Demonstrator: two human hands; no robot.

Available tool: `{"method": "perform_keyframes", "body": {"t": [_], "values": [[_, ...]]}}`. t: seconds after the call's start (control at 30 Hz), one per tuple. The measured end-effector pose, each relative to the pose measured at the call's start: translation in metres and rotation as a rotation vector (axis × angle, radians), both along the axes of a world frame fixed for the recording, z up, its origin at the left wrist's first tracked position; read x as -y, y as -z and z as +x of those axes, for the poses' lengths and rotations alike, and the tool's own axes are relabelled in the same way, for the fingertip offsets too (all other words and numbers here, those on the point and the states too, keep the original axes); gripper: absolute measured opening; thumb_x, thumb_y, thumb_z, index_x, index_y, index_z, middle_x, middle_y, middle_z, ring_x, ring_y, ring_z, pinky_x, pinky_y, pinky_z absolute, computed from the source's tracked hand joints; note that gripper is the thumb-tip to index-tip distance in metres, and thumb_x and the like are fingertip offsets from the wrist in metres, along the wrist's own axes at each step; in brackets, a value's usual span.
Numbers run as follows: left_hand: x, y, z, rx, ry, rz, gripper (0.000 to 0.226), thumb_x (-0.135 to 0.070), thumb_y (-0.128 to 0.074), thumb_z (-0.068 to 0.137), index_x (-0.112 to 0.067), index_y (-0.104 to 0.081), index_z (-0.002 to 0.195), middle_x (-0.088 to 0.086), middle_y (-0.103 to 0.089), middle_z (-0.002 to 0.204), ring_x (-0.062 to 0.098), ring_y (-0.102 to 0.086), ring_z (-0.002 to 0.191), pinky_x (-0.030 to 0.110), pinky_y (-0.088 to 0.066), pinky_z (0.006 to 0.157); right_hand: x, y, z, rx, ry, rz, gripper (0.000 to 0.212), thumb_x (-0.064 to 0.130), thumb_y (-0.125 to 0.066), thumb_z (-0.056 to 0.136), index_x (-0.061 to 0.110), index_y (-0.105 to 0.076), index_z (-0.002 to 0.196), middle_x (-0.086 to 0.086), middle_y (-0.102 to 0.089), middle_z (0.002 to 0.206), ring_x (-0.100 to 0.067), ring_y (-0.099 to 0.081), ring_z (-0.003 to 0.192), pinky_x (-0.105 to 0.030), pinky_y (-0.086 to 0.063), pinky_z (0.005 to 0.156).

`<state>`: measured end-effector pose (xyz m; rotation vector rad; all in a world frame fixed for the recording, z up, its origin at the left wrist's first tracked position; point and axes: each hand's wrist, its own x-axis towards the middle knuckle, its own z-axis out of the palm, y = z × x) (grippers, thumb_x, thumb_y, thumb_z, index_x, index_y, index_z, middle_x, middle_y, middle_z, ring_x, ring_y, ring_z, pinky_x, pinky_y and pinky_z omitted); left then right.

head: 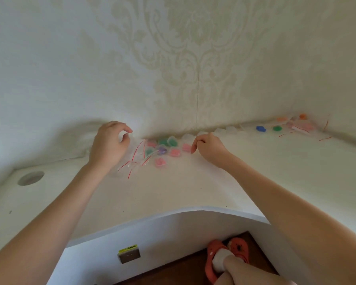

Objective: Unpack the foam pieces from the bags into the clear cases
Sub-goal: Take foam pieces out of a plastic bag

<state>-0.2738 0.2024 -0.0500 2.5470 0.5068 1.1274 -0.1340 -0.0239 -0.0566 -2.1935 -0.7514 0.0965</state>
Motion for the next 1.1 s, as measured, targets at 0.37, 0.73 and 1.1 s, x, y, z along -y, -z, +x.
{"method": "perform_keyframes", "body": {"t": [0.37,0.73,1.1], "values": [[0.094,-0.014,0.067,0.031,0.256,0.032,0.028,0.004,-0.047,0.081,-0.013,-0.068,0.088,0.002,-0.064,0.088,0.021,-0.054,0.093,0.023,-0.034,0.074,0.056,0.009,0.047,0.248,0.261,-0.129,0.025,0.034,-0.048,0.095,0.019,-0.054,0.114,0.000,-0.056,0.081,-0.019,-0.055,0.075,-0.030,-0.041,0.064],[0.177,0.039,0.175,-0.293,0.433,0.037,0.042,-0.008,-0.044,0.092,-0.012,-0.051,0.132,0.007,-0.050,0.138,0.022,-0.039,0.129,0.027,-0.029,0.102,0.082,0.029,0.092,0.296,0.352,-0.307,0.038,0.046,-0.047,0.094,0.034,-0.052,0.130,0.001,-0.060,0.124,-0.019,-0.055,0.114,-0.033,-0.044,0.087],[0.166,0.045,0.181,-0.103,0.476,-0.215,0.040,-0.010,-0.069,0.079,-0.014,-0.060,0.118,0.003,-0.061,0.118,0.019,-0.054,0.109,0.019,-0.037,0.091,0.081,0.027,0.085,0.298,0.191,-0.106,0.035,0.033,-0.053,0.092,0.037,-0.055,0.127,0.011,-0.047,0.067,-0.009,-0.053,0.073,-0.023,-0.038,0.063]]}}
